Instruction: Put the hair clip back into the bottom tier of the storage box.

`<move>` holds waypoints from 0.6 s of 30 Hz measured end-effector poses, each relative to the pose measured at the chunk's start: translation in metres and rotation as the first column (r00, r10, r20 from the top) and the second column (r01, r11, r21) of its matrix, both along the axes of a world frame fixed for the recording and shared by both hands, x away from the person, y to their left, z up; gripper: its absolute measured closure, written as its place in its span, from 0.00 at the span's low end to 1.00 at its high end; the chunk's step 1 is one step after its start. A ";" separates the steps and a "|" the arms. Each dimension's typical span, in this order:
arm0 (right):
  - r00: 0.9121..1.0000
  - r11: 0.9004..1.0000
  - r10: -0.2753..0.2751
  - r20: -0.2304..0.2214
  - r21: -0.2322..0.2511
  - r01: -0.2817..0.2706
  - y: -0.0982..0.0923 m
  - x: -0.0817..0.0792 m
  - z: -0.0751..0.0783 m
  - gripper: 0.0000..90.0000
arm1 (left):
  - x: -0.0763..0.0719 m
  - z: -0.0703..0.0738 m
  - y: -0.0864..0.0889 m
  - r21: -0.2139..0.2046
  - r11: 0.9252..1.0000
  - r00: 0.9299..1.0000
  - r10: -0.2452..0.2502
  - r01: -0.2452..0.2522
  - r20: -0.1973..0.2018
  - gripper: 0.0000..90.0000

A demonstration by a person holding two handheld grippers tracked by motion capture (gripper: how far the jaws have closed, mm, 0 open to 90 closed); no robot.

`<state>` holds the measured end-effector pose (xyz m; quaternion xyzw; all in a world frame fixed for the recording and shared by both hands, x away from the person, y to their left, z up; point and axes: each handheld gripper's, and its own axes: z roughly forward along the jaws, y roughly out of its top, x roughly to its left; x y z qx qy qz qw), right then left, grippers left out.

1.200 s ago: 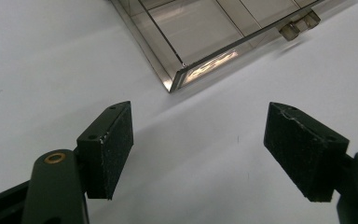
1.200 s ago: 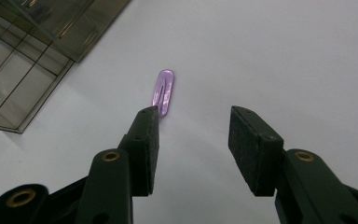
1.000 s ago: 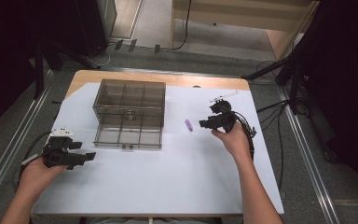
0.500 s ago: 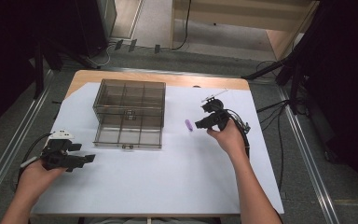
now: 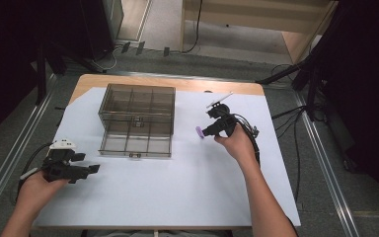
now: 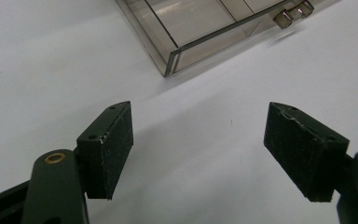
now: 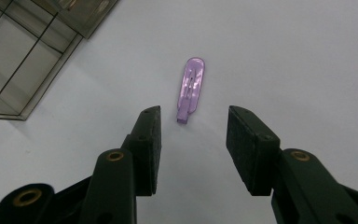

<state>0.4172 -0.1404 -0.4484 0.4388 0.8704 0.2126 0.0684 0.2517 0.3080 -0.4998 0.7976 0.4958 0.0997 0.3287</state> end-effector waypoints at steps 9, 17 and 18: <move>0.999 1.000 -0.002 -0.046 -0.008 0.002 0.008 0.006 -0.005 0.62 | -0.002 0.000 0.001 -0.002 1.000 1.000 -0.006 0.006 0.001 0.27; 0.998 0.999 0.008 -0.054 -0.048 -0.010 0.016 0.012 -0.007 0.65 | -0.001 -0.002 -0.002 0.014 1.000 1.000 -0.015 0.015 -0.005 0.27; 0.998 0.999 0.002 -0.061 -0.047 -0.004 0.017 0.012 -0.007 0.66 | -0.001 -0.002 -0.002 0.013 1.000 1.000 -0.013 0.013 -0.004 0.27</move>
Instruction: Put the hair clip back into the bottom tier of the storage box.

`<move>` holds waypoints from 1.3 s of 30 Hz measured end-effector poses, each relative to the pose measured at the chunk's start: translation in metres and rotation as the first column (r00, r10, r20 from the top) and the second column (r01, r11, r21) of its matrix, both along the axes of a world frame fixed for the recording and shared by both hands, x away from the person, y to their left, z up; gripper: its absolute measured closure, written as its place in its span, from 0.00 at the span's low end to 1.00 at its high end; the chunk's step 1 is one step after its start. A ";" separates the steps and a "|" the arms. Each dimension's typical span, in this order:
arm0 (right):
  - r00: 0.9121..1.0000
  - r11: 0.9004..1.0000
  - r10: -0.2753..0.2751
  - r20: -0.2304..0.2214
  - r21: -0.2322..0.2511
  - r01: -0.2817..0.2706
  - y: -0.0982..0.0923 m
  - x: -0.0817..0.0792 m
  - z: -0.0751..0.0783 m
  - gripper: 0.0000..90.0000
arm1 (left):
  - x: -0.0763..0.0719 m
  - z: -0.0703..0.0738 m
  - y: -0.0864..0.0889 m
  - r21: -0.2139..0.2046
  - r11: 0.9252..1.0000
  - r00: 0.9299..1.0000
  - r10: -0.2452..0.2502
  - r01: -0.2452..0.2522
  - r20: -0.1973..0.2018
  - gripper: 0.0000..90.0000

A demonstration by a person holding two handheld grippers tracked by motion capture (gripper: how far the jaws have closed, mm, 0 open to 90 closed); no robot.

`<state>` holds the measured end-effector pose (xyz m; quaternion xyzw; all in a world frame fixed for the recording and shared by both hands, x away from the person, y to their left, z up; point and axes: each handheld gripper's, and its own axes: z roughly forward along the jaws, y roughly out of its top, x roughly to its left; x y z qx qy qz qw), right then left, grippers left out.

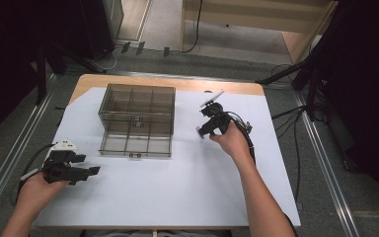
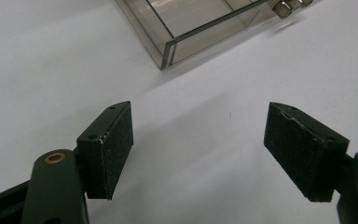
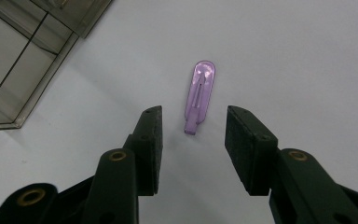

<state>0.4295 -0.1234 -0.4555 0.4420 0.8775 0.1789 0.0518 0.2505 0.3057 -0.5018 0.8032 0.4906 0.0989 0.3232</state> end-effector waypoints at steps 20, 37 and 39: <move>0.998 0.998 0.025 -0.052 -0.053 -0.027 0.015 0.019 -0.022 0.72 | -0.004 0.000 0.002 0.002 1.000 1.000 0.001 -0.001 0.007 0.27; 0.999 0.995 -0.009 -0.043 -0.095 0.004 0.021 0.028 -0.031 0.81 | -0.008 0.001 0.006 -0.003 1.000 1.000 0.009 -0.009 0.006 0.27; 0.999 0.995 -0.020 -0.044 -0.100 0.016 0.022 0.028 -0.031 0.83 | -0.009 0.001 0.006 -0.005 1.000 1.000 0.012 -0.012 0.012 0.27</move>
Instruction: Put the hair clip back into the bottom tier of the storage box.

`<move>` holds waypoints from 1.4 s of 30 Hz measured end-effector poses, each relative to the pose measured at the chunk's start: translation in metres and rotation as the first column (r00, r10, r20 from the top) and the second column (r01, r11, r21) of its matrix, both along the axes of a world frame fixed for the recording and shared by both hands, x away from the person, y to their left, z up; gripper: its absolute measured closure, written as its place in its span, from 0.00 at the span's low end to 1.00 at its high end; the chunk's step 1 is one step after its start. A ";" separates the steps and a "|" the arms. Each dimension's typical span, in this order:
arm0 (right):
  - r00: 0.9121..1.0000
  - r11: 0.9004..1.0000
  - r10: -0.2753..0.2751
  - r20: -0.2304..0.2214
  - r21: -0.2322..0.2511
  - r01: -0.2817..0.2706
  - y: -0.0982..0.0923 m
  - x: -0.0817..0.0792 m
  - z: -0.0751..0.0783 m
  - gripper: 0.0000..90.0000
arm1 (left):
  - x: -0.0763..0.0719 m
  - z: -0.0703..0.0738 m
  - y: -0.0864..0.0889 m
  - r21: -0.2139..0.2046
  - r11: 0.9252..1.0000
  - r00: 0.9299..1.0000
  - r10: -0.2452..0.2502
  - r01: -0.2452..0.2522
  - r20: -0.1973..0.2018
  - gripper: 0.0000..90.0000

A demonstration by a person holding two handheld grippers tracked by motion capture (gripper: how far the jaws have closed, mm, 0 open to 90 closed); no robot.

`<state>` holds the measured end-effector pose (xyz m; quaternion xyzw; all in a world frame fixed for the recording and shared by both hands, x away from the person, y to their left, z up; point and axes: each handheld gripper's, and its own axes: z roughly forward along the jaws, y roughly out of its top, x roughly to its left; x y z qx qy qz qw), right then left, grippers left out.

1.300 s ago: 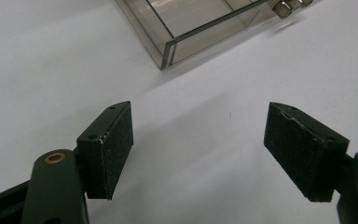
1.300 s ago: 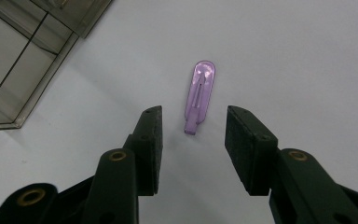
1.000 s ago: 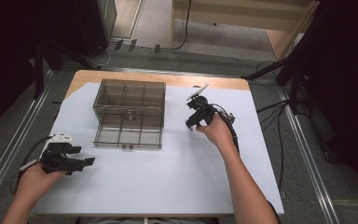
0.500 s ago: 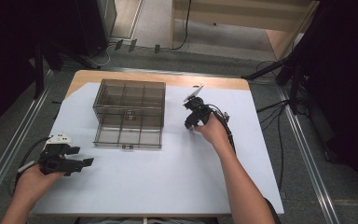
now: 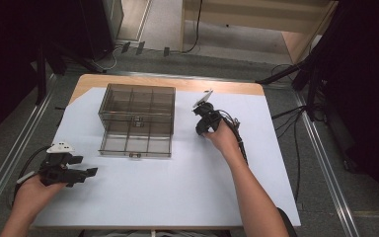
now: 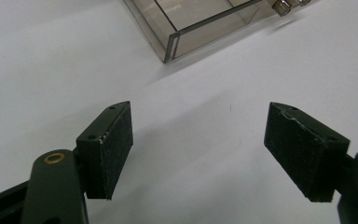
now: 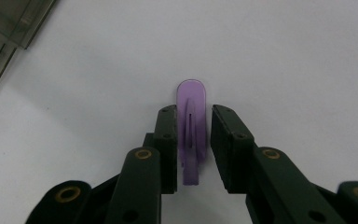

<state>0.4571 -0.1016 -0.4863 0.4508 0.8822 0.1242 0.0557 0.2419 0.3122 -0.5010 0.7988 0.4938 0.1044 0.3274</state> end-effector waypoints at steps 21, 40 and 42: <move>1.000 1.000 0.017 -0.005 0.000 -0.017 -0.002 0.000 0.001 0.86 | -0.001 0.001 0.002 0.004 1.000 1.000 0.003 -0.003 -0.007 0.27; 1.000 0.999 0.015 -0.008 0.044 -0.015 -0.007 -0.005 0.014 0.86 | 0.000 0.001 0.001 0.001 1.000 1.000 0.008 -0.008 -0.002 0.27; 1.000 0.999 0.017 -0.004 0.047 -0.017 -0.007 -0.005 0.015 0.86 | 0.000 0.001 0.001 0.000 1.000 1.000 0.008 -0.008 -0.006 0.27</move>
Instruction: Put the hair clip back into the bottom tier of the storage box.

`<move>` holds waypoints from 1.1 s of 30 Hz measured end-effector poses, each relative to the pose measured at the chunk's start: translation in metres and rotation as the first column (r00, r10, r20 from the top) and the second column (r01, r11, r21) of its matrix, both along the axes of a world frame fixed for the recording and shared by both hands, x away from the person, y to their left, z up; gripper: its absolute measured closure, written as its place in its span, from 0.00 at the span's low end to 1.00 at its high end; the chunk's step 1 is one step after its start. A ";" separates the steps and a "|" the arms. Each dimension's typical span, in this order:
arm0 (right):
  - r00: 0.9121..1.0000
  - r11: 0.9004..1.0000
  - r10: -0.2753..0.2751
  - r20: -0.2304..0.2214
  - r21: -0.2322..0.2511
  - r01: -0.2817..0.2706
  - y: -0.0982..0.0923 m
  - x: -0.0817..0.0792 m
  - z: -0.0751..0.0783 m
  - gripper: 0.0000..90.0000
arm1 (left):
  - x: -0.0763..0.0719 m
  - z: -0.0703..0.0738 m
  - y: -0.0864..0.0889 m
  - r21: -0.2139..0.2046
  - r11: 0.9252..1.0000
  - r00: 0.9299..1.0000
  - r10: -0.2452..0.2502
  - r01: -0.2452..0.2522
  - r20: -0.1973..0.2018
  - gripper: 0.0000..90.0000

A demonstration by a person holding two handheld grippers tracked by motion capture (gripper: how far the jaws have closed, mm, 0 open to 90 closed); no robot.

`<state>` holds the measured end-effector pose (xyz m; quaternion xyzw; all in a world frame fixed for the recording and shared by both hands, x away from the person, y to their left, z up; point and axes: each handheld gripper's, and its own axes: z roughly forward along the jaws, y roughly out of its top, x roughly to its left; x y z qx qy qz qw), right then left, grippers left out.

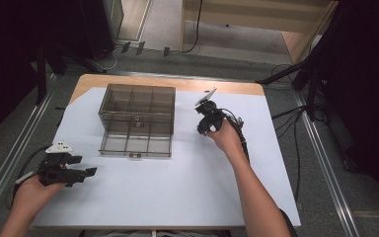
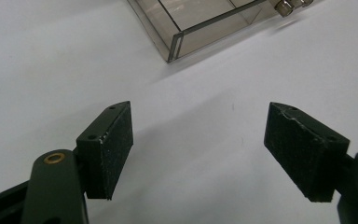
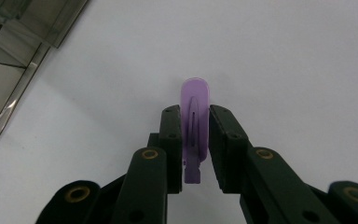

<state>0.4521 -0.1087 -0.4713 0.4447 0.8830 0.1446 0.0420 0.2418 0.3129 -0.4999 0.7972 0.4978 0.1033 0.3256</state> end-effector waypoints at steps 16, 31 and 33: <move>0.999 1.000 0.015 0.029 0.015 -0.016 -0.002 -0.009 0.013 0.86 | 0.004 -0.001 -0.002 0.003 1.000 1.000 -0.007 0.007 0.003 0.27; 0.993 0.988 0.036 0.112 0.143 -0.052 -0.011 -0.029 0.018 0.86 | 0.016 0.000 -0.009 -0.002 1.000 1.000 -0.026 0.026 0.011 0.27; 0.991 0.986 0.038 0.125 0.154 -0.057 -0.012 -0.031 0.018 0.86 | 0.017 0.001 -0.009 -0.001 1.000 0.999 -0.029 0.029 0.012 0.27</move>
